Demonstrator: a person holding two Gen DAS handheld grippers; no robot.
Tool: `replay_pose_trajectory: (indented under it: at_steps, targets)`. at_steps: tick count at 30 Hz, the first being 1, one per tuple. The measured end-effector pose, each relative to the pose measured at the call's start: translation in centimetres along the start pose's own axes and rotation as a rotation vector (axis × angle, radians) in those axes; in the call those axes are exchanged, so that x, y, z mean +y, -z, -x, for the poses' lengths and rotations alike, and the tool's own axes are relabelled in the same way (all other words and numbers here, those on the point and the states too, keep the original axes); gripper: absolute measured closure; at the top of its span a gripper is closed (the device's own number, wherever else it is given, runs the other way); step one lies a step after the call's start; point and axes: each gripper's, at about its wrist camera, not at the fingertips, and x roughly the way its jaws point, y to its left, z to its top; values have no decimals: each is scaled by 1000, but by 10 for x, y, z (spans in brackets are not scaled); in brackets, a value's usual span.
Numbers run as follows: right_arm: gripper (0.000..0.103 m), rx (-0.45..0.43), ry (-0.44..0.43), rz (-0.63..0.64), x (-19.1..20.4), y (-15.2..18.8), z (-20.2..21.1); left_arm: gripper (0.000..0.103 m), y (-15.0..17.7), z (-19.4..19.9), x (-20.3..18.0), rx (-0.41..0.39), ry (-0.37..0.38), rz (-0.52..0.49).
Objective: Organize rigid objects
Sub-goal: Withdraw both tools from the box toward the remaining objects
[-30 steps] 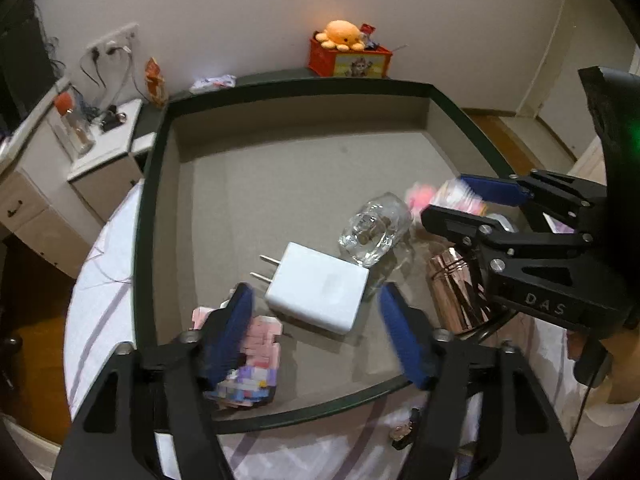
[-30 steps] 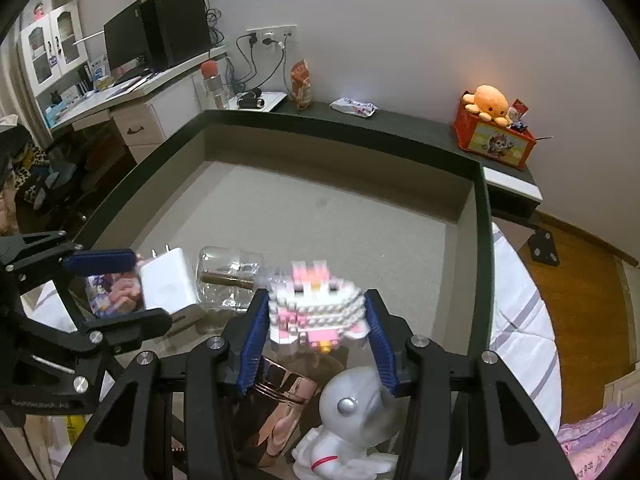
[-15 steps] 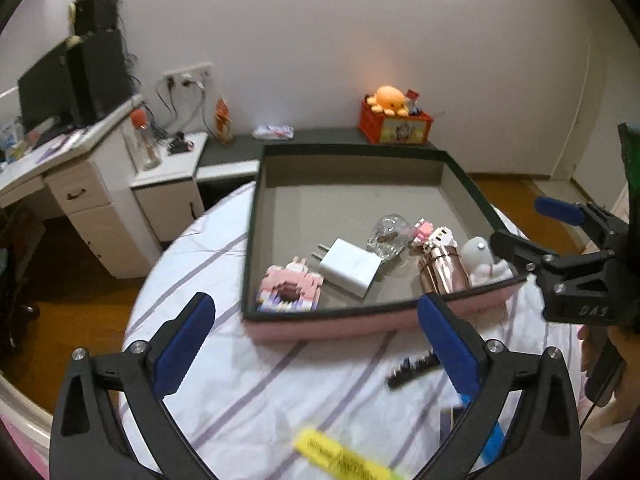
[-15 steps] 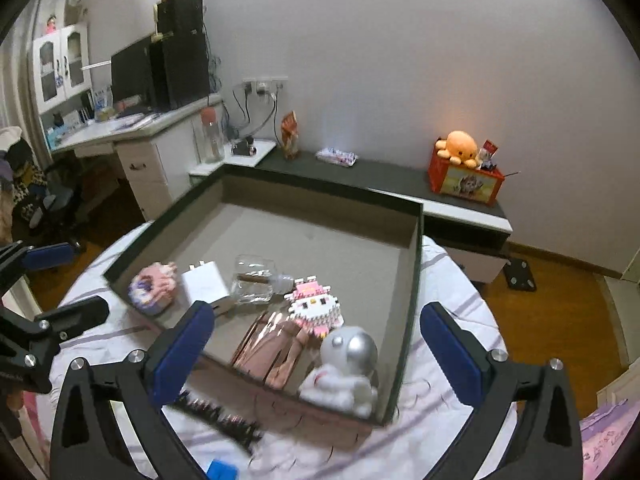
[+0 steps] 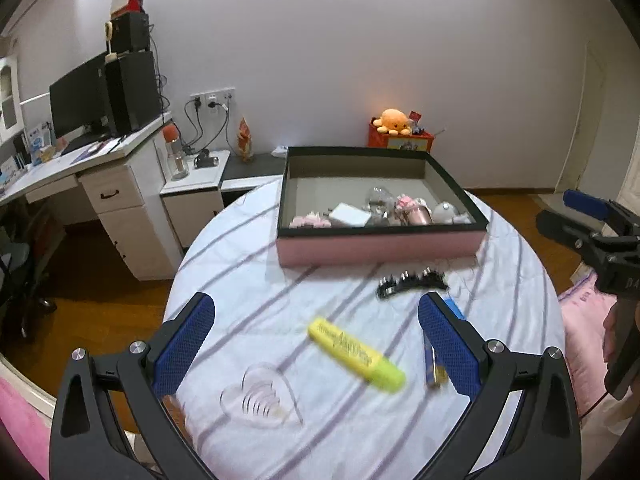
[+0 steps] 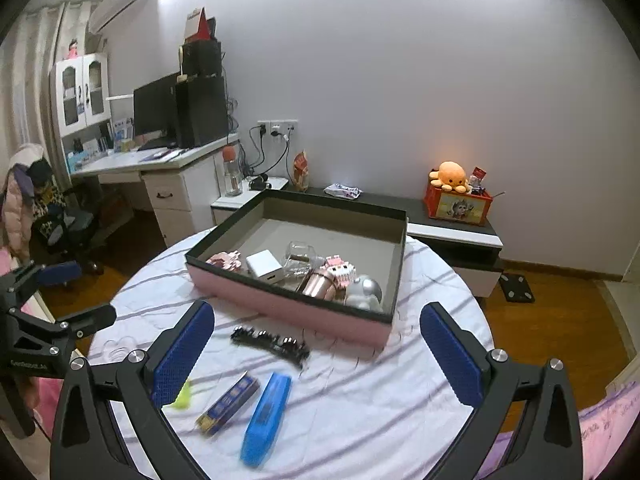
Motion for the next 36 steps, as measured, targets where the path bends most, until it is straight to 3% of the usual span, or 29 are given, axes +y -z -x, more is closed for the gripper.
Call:
replay_pose_trajectory:
  at_steps: [5, 12, 17, 21, 24, 30, 36]
  targets:
    - [0, -11, -2, -42, 0, 16, 24, 0, 18, 11, 4, 27, -10, -15]
    - [0, 34, 10, -67, 0, 32, 23, 0, 21, 11, 2, 49, 22, -51]
    - [0, 64, 13, -71, -1, 42, 16, 0, 6, -3, 5, 67, 49, -84]
    - [0, 93, 7, -73, -2, 50, 5, 0, -13, -20, 12, 86, -2, -115]
    - [0, 118, -2, -77, -2, 56, -6, 0, -21, -27, 16, 88, 0, -119]
    - [0, 180, -32, -87, 0, 69, -34, 0, -39, -52, 23, 111, 61, -124]
    - [0, 228, -20, -82, 1, 80, -53, 0, -59, -84, 31, 153, 18, -118]
